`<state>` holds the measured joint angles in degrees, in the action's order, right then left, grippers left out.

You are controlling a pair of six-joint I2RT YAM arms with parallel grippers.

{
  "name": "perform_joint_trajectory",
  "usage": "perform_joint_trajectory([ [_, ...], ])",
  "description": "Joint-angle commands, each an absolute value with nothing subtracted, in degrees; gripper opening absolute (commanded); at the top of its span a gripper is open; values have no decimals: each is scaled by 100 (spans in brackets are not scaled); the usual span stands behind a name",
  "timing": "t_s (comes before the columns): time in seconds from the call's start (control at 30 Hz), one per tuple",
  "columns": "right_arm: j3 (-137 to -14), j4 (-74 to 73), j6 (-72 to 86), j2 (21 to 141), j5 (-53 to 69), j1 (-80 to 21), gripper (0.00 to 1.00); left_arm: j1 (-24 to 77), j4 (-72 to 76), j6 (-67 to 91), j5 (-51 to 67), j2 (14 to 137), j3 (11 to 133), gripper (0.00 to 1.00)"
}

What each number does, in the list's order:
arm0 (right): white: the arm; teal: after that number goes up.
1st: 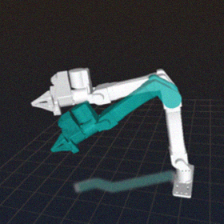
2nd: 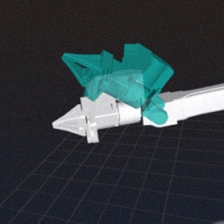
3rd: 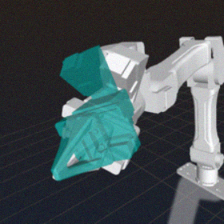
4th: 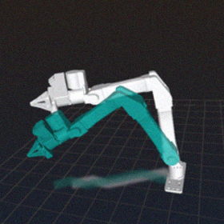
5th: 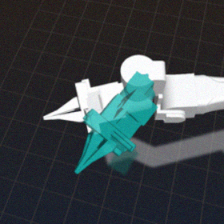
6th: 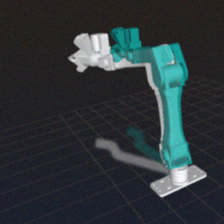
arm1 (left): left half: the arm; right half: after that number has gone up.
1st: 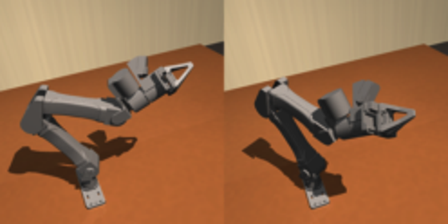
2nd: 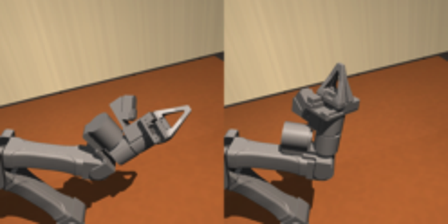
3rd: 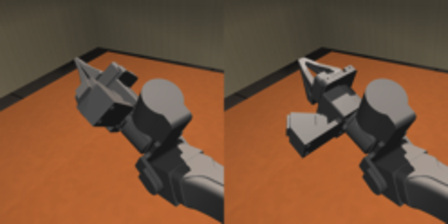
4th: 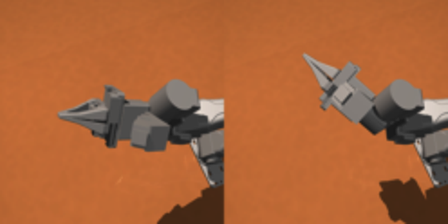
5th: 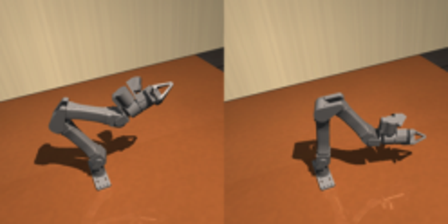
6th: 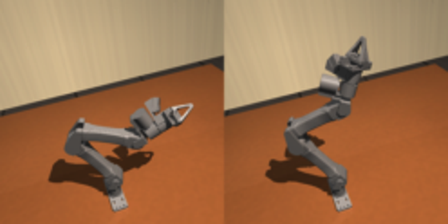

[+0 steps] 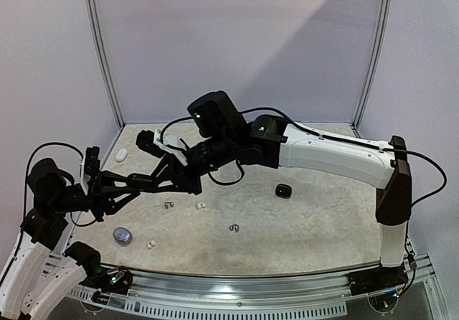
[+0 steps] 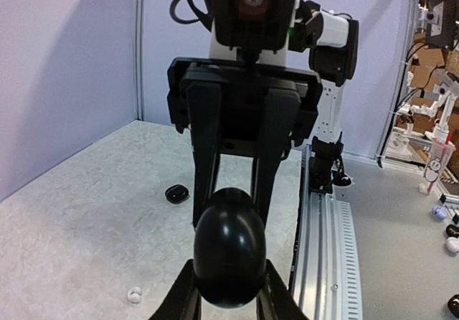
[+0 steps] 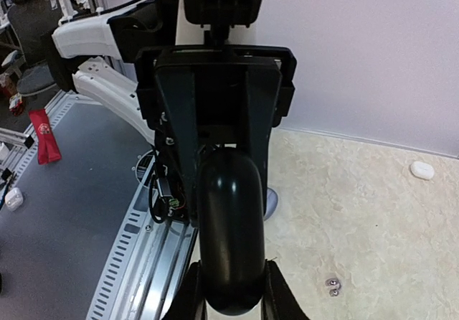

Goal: Insert the wireless bluetooth earbuds into the charging case

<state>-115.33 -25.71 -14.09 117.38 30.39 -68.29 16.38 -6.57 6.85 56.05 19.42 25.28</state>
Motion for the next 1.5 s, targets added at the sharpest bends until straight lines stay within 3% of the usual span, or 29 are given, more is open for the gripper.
perform_joint_trajectory([
  [0.0,-11687,-2421,-1341,11804,3200,-6842,0,1648,-563,738,5603,1965,2426,0],
  [0.1,-11681,-2382,-1261,11797,3169,-6796,0,1642,-587,766,5519,1952,2426,0],
  [0.13,-11670,-2356,-1168,11795,3161,-6704,0,1641,-595,827,5388,1945,2418,5],
  [0.17,-11650,-2337,-984,11799,3178,-6601,0,1639,-627,899,5177,1935,2408,30],
  [0.2,-11612,-2307,-846,11798,3143,-6464,0,1635,-654,990,4874,1921,2403,74],
  [0.23,-11542,-2280,-614,11795,3045,-6299,0,1616,-644,1073,4618,1894,2395,96],
  [0.27,-11474,-2283,-250,11778,2902,-6109,0,1577,-638,1115,4402,1884,2397,99],
  [0.43,-10751,-2740,1637,11772,2488,-4559,0,1403,-872,1373,2966,1811,2365,99],
  [0.57,-9571,-2927,2482,11815,2939,-3236,0,1245,-1311,1253,2133,1769,2374,99],
  [0.77,-8106,-2909,2441,11595,2941,-1900,0,1094,-1470,1131,1917,1764,2399,99],
  [1.03,-7678,-3699,1927,11617,2530,-1175,1,1028,-1403,1134,1943,1825,2340,99],
  [1.17,-7792,-4052,1693,11727,2316,-1055,12,1028,-1386,1134,1955,1836,2328,99],
  [1.33,-8061,-4383,1584,11842,1962,-949,42,1027,-1360,1143,1969,1821,2312,99],
  [1.47,-8455,-4735,1489,11874,1550,-950,56,1028,-1346,1146,1988,1838,2304,99],
])
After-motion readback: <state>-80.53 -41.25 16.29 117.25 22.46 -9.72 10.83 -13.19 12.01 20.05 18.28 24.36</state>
